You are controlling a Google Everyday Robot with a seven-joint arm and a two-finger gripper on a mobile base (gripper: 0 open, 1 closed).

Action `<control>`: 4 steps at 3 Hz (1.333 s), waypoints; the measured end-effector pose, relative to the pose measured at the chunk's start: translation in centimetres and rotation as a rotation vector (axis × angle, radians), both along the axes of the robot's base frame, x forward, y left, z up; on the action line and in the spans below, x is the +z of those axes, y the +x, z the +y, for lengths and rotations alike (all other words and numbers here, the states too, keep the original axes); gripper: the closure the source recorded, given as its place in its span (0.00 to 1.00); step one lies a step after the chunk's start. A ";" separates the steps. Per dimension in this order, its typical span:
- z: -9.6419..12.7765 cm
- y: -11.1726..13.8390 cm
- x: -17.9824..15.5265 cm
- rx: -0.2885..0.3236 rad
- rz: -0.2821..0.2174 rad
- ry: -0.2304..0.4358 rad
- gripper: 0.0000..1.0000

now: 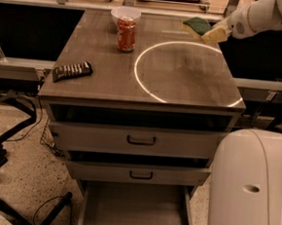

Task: Place sponge into bottom drawer

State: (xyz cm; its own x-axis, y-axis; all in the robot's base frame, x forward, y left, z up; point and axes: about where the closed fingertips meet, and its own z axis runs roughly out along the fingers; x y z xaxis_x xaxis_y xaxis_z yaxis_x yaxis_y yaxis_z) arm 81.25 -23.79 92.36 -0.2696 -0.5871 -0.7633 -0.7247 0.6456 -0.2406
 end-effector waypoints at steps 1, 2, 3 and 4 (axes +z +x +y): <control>-2.3 -2.6 3.4 -0.028 -0.012 -0.045 1.00; -4.9 -6.8 6.7 -0.079 0.002 -0.055 1.00; -6.9 -11.4 10.5 -0.150 -0.026 -0.040 1.00; -8.1 -17.8 15.5 -0.226 -0.089 0.002 1.00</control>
Offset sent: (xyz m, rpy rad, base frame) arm -0.1894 -0.0497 0.0716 -0.0662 0.0200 -0.1563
